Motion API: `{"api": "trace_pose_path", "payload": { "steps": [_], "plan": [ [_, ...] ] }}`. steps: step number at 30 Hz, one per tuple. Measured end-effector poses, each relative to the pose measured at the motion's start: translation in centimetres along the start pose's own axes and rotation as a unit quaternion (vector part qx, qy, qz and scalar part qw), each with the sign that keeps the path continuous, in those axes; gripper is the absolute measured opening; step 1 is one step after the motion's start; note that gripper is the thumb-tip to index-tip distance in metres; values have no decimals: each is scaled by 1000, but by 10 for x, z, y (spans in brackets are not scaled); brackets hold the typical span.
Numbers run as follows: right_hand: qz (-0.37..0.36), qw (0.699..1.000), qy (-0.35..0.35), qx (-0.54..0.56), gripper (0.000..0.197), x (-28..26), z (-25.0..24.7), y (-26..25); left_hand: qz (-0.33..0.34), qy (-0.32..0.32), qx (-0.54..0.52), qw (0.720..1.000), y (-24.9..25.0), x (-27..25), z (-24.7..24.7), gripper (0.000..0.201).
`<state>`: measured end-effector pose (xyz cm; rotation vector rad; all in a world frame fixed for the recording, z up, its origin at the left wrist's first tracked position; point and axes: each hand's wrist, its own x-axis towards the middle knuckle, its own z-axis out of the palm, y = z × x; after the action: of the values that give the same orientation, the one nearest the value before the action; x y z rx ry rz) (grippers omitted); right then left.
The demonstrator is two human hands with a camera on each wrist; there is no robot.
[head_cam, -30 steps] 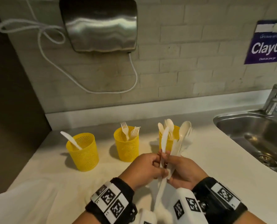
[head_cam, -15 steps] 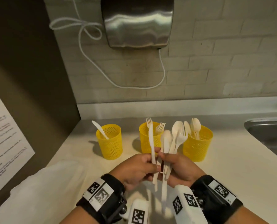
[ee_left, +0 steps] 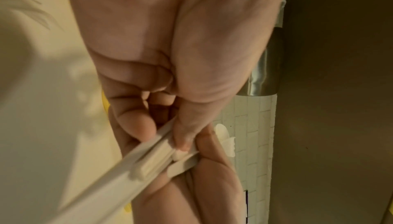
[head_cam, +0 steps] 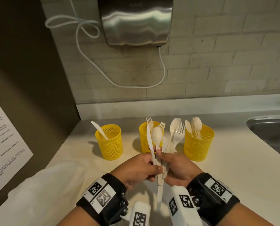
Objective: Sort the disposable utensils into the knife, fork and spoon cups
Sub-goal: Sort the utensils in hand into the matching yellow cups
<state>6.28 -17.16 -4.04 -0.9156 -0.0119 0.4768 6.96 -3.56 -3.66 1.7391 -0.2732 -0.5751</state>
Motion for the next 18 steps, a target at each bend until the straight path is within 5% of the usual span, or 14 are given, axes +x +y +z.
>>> {"api": "trace_pose_path", "payload": {
  "steps": [4, 6, 10, 12, 14, 18],
  "plan": [
    [-11, 996, 80, 40, 12, 5, -4, -6, -9, 42, -19, 999, -2, -1, -7, 8],
    [-32, 990, 124, 52, 10, 7, -12, -11, 7, 124, 17, 992, 3, -1, -25, 7],
    [-40, 986, 152, 63, 13, 5, -24, -18, 82, 393, 119, 908, 38, -9, -90, 19],
    [-40, 985, 154, 65, 16, 3, -25, -18, 91, 462, 154, 869, 51, -12, -118, 17],
    [-37, 986, 149, 65, 18, 0, -24, -17, 54, 469, 202, 858, 53, -5, -135, 14],
    [-37, 987, 144, 53, 17, -4, -21, -17, -43, 380, 244, 891, 36, 15, -138, 14]
  ]
}}
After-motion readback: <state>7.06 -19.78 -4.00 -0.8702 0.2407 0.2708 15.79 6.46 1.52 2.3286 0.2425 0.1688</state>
